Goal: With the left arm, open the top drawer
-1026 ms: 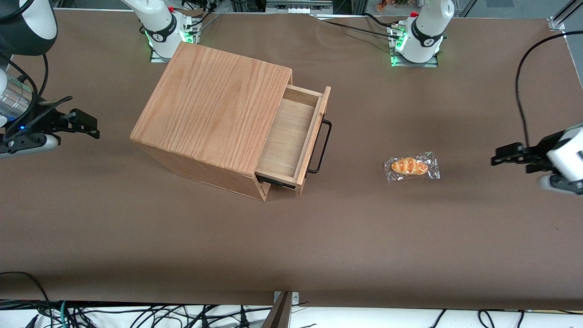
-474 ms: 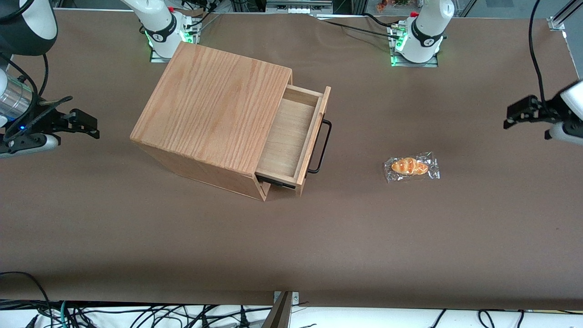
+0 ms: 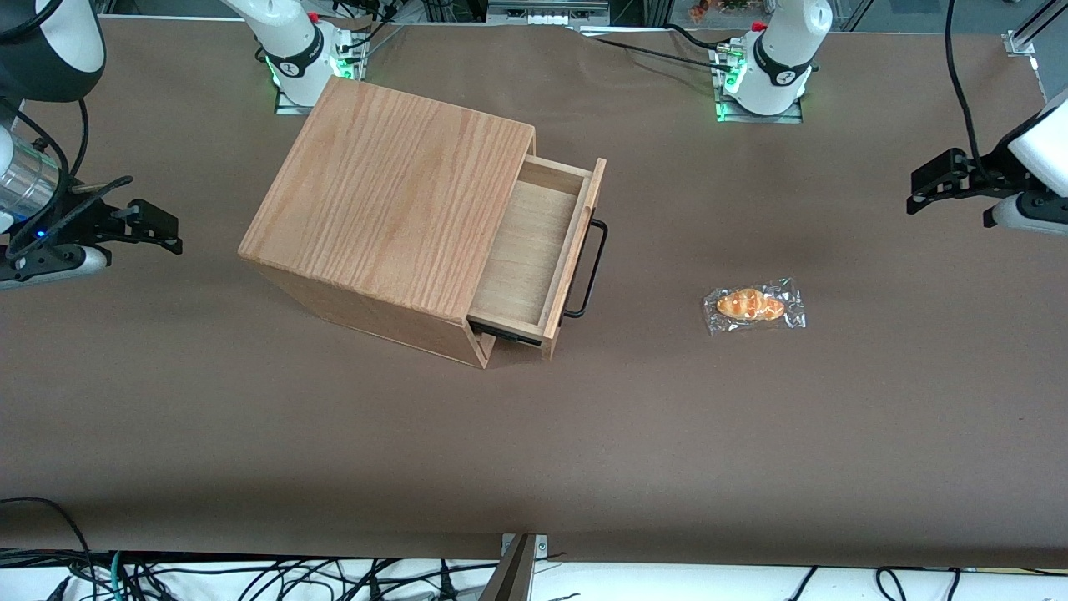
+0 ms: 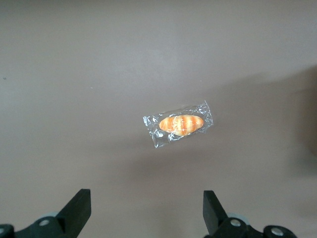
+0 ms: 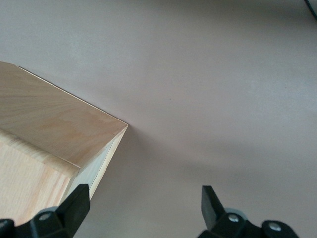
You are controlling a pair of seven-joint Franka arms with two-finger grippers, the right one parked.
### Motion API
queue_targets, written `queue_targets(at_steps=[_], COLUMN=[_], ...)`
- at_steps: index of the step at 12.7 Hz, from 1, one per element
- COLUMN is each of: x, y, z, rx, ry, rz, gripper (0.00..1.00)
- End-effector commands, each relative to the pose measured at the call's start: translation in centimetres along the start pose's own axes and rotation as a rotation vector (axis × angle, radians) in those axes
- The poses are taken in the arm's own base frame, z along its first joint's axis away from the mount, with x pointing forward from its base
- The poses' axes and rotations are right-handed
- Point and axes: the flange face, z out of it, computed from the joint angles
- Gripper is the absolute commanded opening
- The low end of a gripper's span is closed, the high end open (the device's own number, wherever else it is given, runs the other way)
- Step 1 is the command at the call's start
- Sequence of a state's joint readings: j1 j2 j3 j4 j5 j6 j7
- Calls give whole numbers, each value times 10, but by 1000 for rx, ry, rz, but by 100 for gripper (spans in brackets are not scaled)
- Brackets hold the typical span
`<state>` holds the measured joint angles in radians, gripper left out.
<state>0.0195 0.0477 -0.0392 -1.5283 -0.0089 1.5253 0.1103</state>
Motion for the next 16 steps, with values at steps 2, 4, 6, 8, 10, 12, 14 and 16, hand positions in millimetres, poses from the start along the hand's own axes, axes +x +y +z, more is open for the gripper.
queue_targets(at_steps=[2,4,6,8,10,12,14,16], x=[-2,1,0,0,3,9,10,10], y=[3,0,-6,-4,-7,-10,-10,-10], z=[2,0,5,6,7,12,13,15], rx=[-3,-3,-7,-10,-11,-12,-12,-11], ry=[9,36,25,25,27,24,21,18], rz=[-42,-99,-132,-121,-118,-120,-118,-86], gripper=[100,100,100,100,100,100,100,100])
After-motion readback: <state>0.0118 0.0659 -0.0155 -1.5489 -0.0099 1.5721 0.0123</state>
